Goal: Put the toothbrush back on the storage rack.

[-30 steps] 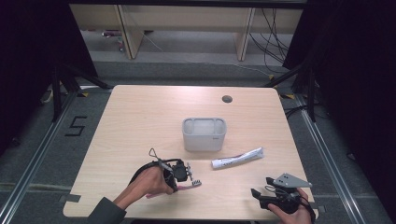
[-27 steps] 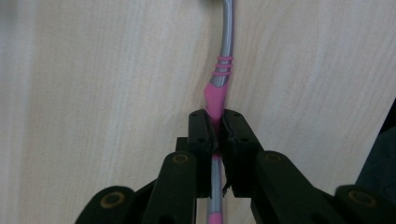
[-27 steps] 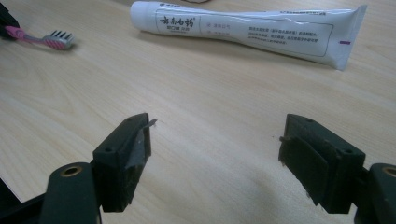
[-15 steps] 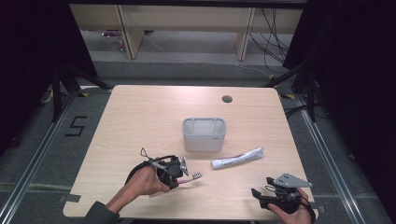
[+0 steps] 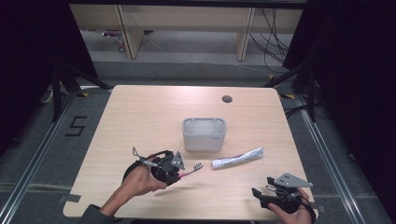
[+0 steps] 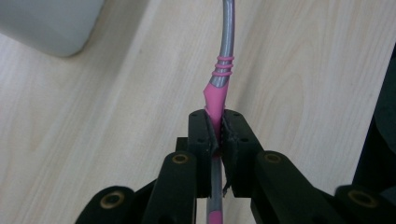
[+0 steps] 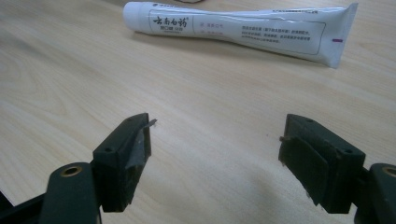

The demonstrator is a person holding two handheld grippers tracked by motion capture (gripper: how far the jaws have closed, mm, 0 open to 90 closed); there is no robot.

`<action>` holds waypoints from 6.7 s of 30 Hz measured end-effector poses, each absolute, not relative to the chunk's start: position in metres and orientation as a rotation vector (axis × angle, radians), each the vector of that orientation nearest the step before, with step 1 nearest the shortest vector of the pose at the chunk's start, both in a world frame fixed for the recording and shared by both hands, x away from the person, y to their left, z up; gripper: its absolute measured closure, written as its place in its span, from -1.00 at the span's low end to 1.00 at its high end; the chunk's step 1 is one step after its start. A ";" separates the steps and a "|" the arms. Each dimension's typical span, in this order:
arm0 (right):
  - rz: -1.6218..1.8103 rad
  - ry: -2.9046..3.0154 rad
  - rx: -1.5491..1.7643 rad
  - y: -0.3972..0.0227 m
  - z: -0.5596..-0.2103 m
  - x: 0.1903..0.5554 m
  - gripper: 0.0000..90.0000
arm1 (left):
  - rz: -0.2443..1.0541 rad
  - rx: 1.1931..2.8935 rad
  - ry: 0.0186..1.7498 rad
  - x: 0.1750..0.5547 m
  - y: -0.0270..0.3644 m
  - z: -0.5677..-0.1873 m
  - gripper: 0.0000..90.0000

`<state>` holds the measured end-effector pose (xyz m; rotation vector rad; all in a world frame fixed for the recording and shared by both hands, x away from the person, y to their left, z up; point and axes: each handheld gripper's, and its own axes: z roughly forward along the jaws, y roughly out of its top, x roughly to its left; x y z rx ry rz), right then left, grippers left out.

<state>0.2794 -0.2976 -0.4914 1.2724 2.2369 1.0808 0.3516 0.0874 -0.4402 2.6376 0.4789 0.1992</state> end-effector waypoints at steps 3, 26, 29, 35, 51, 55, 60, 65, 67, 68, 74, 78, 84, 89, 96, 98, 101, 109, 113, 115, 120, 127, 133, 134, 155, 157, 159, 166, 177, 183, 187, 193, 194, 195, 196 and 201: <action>1.093 2.237 1.277 -0.298 -0.492 0.280 -0.45 | 0.230 2.587 0.498 0.354 0.091 -0.436 0.83; 1.087 2.230 1.267 -0.299 -0.492 0.280 -0.45 | 0.322 2.100 0.673 0.382 0.121 -0.403 0.83; 1.086 2.232 1.270 -0.298 -0.493 0.280 -0.45 | 0.337 2.053 0.698 0.386 0.121 -0.399 0.83; 1.086 2.229 1.270 -0.299 -0.493 0.280 -0.45 | 0.349 1.984 0.713 0.395 0.120 -0.389 0.83; 1.086 2.228 1.265 -0.299 -0.492 0.280 -0.45 | 0.409 1.909 0.755 0.414 0.106 -0.373 0.83; 1.088 2.229 1.267 -0.299 -0.493 0.280 -0.45 | 0.422 1.904 0.765 0.419 0.102 -0.370 0.83; 1.088 2.228 1.263 -0.299 -0.493 0.280 -0.45 | 0.446 1.896 0.771 0.426 0.097 -0.366 0.83; 1.088 2.229 1.262 -0.299 -0.492 0.280 -0.45 | 0.455 1.881 0.785 0.432 0.093 -0.364 0.83; 1.087 2.228 1.263 -0.299 -0.492 0.280 -0.45 | 0.464 1.874 0.790 0.435 0.092 -0.364 0.83; 1.088 2.229 1.263 -0.299 -0.493 0.280 -0.45 | 0.467 1.871 0.794 0.436 0.092 -0.364 0.83; 1.099 2.229 1.292 -0.298 -0.493 0.279 -0.45 | 0.499 1.833 0.826 0.444 0.091 -0.364 0.82; 1.090 2.231 1.263 -0.299 -0.493 0.280 -0.45 | 0.491 1.821 0.845 0.450 0.088 -0.365 0.83; 1.092 2.231 1.261 -0.299 -0.493 0.280 -0.45 | 0.482 1.809 0.868 0.458 0.083 -0.367 0.82; 1.091 2.232 1.262 -0.299 -0.493 0.281 -0.45 | 0.488 1.809 0.869 0.462 0.078 -0.365 0.83; 1.094 2.233 1.259 -0.299 -0.492 0.280 -0.45 | 0.495 1.794 0.889 0.469 0.072 -0.367 0.83; 1.096 2.238 1.267 -0.298 -0.492 0.280 -0.45 | 0.496 1.789 0.897 0.470 0.071 -0.368 0.83; 1.097 2.238 1.267 -0.298 -0.492 0.280 -0.45 | 0.504 1.789 0.898 0.472 0.070 -0.370 0.83; 1.096 2.239 1.266 -0.298 -0.492 0.280 -0.45 | 0.516 1.780 0.922 0.477 0.067 -0.378 0.82; 1.097 2.240 1.264 -0.298 -0.492 0.280 -0.45 | 0.512 1.772 0.938 0.478 0.065 -0.385 0.82; 1.105 2.244 1.320 -0.296 -0.492 0.278 -0.45 | 0.503 1.774 0.947 0.478 0.065 -0.389 0.82; 1.107 2.237 1.300 -0.296 -0.493 0.279 -0.45 | 0.491 1.771 0.964 0.480 0.066 -0.399 0.82; 1.097 2.246 1.263 -0.298 -0.493 0.280 -0.45 | 0.472 1.778 0.976 0.480 0.068 -0.408 0.82; 1.095 2.236 1.263 -0.298 -0.493 0.281 -0.45 | 0.476 1.797 0.982 0.478 0.066 -0.412 0.82; 1.095 2.237 1.263 -0.298 -0.493 0.281 -0.45 | 0.473 1.804 0.981 0.478 0.066 -0.413 0.82; 1.087 2.235 1.260 -0.297 -0.493 0.280 -0.45 | 0.459 1.866 0.952 0.467 0.072 -0.415 0.69; 1.088 2.234 1.260 -0.297 -0.493 0.280 -0.45 | 0.466 1.880 0.952 0.465 0.073 -0.413 0.63; 1.086 2.235 1.259 -0.297 -0.493 0.281 -0.45 | 0.468 1.874 0.944 0.465 0.074 -0.412 0.56; 1.087 2.235 1.260 -0.297 -0.493 0.281 -0.45 | 0.484 1.853 0.978 0.459 0.077 -0.407 0.20; 1.089 2.231 1.263 -0.297 -0.493 0.280 -0.45 | 0.453 1.851 1.001 0.444 0.089 -0.397 -0.14; 1.093 2.238 1.303 -0.296 -0.493 0.279 -0.45 | 0.427 1.854 0.983 0.429 0.103 -0.397 -0.18; 1.089 2.232 1.265 -0.297 -0.493 0.281 -0.45 | 0.390 1.841 0.974 0.419 0.111 -0.400 -0.20; 1.093 2.223 1.267 -0.298 -0.493 0.281 -0.45 | 0.330 1.858 0.970 0.404 0.127 -0.408 -0.30; 1.092 2.227 1.268 -0.298 -0.493 0.281 -0.45 | 0.316 1.856 0.980 0.400 0.132 -0.410 -0.30; 1.094 2.225 1.267 -0.298 -0.492 0.281 -0.45 | 0.312 1.853 0.980 0.399 0.135 -0.411 -0.32; 1.086 2.219 1.266 -0.299 -0.492 0.280 -0.45 | 0.313 1.858 0.980 0.397 0.138 -0.412 -0.33; 1.109 2.225 1.325 -0.295 -0.492 0.279 -0.45 | 0.318 1.870 0.982 0.384 0.151 -0.417 -0.37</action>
